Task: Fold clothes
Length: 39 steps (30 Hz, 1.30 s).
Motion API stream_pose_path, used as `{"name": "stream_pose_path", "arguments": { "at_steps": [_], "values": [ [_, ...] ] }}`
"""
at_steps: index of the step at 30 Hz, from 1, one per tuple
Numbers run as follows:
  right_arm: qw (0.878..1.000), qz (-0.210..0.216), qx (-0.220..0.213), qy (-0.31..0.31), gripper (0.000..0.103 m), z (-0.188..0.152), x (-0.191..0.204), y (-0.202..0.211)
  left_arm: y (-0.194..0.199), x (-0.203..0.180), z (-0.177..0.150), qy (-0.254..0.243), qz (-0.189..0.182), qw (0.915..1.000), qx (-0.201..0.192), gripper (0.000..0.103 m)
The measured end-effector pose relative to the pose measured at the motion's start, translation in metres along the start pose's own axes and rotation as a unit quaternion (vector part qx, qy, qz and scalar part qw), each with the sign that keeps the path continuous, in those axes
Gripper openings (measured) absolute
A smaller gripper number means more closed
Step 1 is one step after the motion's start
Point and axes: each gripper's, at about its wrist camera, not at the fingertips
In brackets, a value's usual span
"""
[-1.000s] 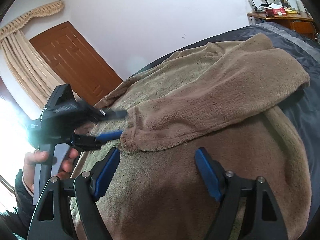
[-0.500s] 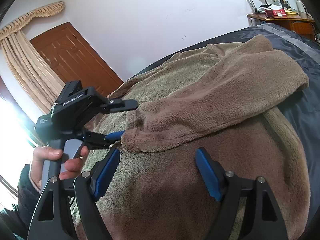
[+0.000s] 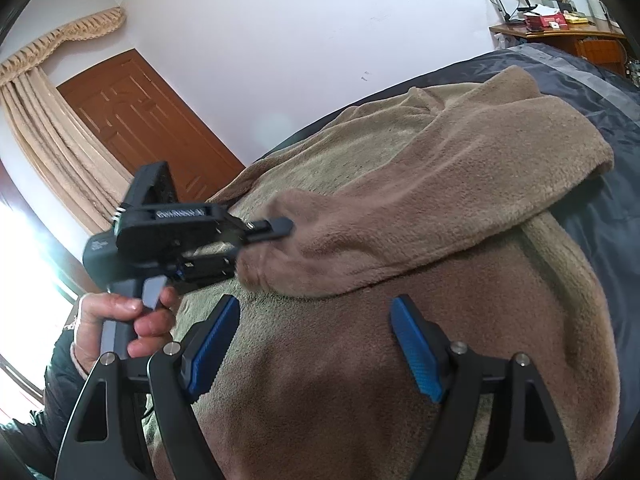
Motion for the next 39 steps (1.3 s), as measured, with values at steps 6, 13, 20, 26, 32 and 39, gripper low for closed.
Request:
{"name": "stream_pose_path", "arguments": {
  "at_steps": [6,13,20,26,32,39],
  "values": [
    [1.0,0.001,0.003,-0.002,0.081,0.0,0.0,0.0,0.095,-0.01,0.03,-0.016,-0.019,0.9898,-0.141,0.016],
    [1.0,0.001,0.007,-0.003,0.081,0.0,0.0,0.0,0.139,0.025,0.037,-0.012,0.027,0.9849,-0.171,0.016],
    [1.0,-0.004,0.01,-0.007,0.081,-0.001,-0.002,-0.003,0.072,0.063,0.03,0.028,0.043,0.9974,-0.05,0.017],
    [1.0,-0.006,0.011,-0.01,0.081,-0.002,-0.004,-0.003,0.03,0.06,0.023,0.044,0.045,0.998,-0.009,0.067],
    [1.0,-0.002,0.012,-0.009,0.081,-0.002,-0.003,-0.003,0.019,0.055,0.027,0.039,0.028,0.9988,-0.009,0.067],
    [1.0,0.001,0.014,-0.009,0.081,-0.002,-0.003,-0.002,0.006,0.044,0.038,0.033,-0.007,0.9994,-0.005,0.067]
  ]
}}
Point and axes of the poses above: each gripper's, at about its wrist camera, not at the fingertips, and y roughly against the way its jaws point, x to its left, z to its top, and after that the axes turned 6 degrees about y, right-handed
